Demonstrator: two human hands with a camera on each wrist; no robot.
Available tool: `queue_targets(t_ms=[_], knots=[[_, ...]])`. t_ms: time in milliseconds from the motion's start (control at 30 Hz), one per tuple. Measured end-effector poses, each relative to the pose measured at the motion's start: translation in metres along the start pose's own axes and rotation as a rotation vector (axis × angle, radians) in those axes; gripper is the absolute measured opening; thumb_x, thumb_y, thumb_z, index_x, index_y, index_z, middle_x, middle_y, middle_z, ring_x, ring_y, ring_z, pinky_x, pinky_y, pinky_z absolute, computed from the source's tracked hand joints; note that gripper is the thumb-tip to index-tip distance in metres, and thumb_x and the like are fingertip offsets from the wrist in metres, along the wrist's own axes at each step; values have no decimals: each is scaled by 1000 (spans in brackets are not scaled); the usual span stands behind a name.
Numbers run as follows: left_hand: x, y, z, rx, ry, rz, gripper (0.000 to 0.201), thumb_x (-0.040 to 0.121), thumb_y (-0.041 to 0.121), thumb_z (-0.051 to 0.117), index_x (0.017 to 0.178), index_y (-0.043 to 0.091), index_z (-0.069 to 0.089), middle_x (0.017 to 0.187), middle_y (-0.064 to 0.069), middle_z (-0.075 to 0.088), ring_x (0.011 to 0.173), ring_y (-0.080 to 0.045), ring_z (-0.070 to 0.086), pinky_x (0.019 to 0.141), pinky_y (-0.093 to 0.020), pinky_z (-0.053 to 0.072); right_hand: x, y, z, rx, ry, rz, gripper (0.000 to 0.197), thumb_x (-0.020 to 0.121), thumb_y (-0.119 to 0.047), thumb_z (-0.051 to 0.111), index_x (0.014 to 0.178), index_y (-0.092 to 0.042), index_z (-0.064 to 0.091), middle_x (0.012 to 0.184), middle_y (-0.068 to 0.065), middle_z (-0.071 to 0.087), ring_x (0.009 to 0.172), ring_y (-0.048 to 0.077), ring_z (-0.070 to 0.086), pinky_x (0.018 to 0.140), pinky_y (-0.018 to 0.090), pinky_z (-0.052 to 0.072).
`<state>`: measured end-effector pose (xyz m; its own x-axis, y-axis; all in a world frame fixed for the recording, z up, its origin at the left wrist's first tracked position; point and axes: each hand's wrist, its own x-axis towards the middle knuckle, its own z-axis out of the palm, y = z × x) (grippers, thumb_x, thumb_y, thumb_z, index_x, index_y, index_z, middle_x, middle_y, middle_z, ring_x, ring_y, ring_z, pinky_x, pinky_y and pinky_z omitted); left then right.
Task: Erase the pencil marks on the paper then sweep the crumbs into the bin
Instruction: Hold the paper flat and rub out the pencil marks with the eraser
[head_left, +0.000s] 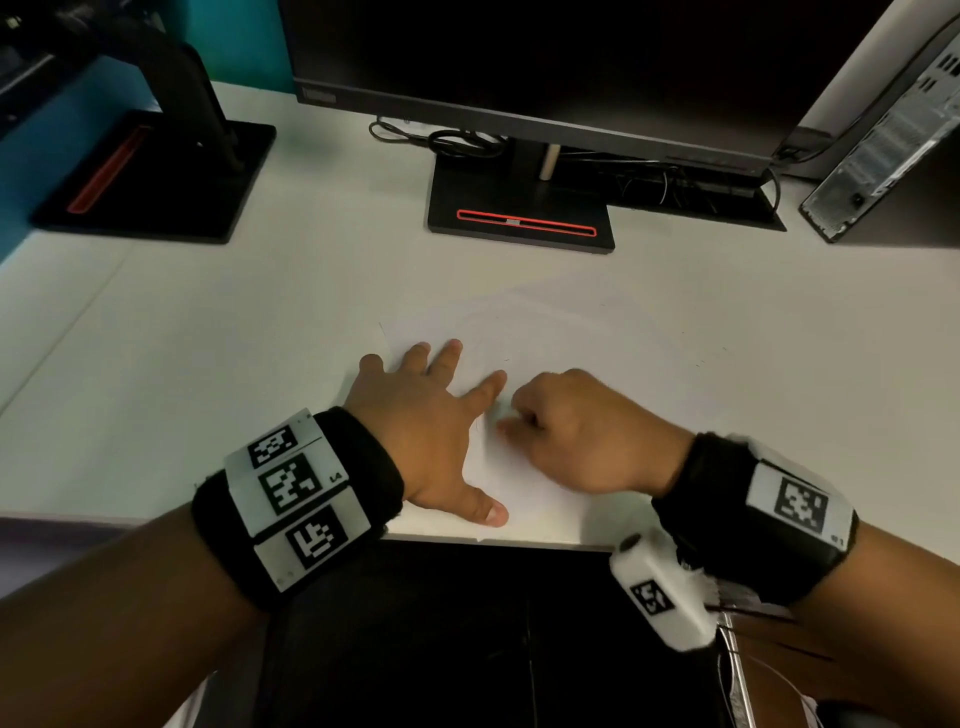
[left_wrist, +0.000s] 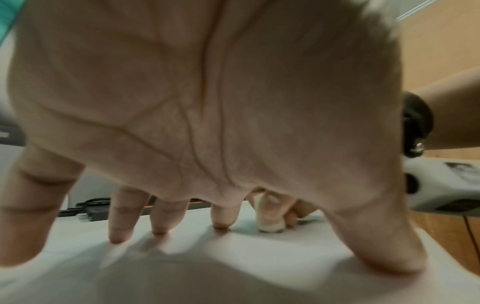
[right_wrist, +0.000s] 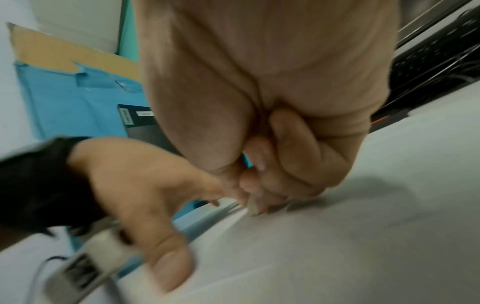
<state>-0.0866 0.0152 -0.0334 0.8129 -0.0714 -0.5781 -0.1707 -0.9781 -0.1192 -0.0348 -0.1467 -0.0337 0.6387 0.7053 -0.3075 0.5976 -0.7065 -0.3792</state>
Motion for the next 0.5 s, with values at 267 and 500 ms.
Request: queue_targets(t_ms=[267, 500], knots=[[1, 1, 0, -3, -9, -4, 125, 65, 98, 43, 153, 42, -26, 165, -8, -27, 154, -34, -11, 117, -58, 18, 9, 9, -10, 3, 43, 64, 43, 102, -29, 47, 63, -11, 48, 59, 3, 53, 52, 12, 46, 49, 22, 31], [-1, 1, -1, -5, -20, 2, 125, 66, 98, 42, 153, 41, -27, 165, -9, -28, 154, -34, -12, 118, -58, 18, 7, 4, -6, -18, -21, 40, 45, 103, -29, 46, 61, -13, 46, 58, 0, 50, 52, 9, 45, 48, 17, 32]])
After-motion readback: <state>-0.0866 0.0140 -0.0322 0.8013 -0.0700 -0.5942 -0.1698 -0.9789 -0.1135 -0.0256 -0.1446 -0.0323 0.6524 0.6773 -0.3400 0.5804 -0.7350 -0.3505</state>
